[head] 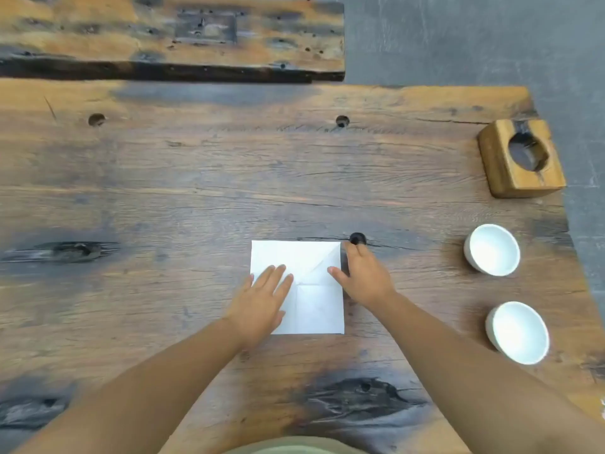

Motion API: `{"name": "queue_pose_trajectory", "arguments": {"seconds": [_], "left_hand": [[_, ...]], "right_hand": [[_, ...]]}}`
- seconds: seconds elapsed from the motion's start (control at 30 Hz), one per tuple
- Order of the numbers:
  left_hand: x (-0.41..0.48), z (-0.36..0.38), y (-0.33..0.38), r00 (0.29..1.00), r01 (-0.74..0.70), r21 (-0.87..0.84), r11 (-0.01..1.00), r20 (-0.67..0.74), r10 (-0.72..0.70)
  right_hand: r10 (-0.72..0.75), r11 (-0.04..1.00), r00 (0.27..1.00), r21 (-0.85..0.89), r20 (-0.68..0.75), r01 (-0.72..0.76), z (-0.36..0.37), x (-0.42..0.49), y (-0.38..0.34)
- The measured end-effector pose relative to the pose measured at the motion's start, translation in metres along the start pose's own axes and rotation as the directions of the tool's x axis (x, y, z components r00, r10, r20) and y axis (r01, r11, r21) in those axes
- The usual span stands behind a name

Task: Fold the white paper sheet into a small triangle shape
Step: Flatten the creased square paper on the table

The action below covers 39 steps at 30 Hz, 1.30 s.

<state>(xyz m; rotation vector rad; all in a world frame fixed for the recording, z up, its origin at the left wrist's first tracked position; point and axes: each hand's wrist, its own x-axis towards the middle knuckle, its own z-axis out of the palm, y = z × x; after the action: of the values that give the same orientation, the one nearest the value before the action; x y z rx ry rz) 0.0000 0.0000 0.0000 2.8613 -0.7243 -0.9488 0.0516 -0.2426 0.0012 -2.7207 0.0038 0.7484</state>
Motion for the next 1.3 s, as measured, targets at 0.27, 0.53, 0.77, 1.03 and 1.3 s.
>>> {"name": "queue_pose_trajectory", "arguments": {"seconds": [0.27,0.53,0.77,1.03,1.3], "left_hand": [[-0.008,0.038,0.023,0.994,-0.038,-0.014,0.999,0.105,0.039],[-0.014,0.055,0.022,0.997,-0.052,-0.045,0.998,0.049,0.054],[-0.015,0.067,0.019,0.998,-0.063,-0.039,0.997,0.01,0.064],[0.002,0.054,0.037,1.0,-0.001,-0.079,0.997,0.006,0.002],[0.024,0.029,0.04,1.0,0.016,-0.121,0.992,-0.006,-0.017]], "right_hand": [[0.08,0.994,0.997,0.079,-0.018,-0.079,0.005,0.037,0.006],[0.188,0.964,0.982,0.195,-0.03,-0.178,0.01,0.061,0.002],[0.193,0.96,0.98,0.214,-0.052,-0.177,0.014,0.068,0.003],[0.201,0.892,0.973,0.431,-0.111,-0.134,0.006,0.073,-0.001],[0.182,0.827,0.963,0.561,-0.201,-0.039,-0.025,0.067,-0.004]]}}
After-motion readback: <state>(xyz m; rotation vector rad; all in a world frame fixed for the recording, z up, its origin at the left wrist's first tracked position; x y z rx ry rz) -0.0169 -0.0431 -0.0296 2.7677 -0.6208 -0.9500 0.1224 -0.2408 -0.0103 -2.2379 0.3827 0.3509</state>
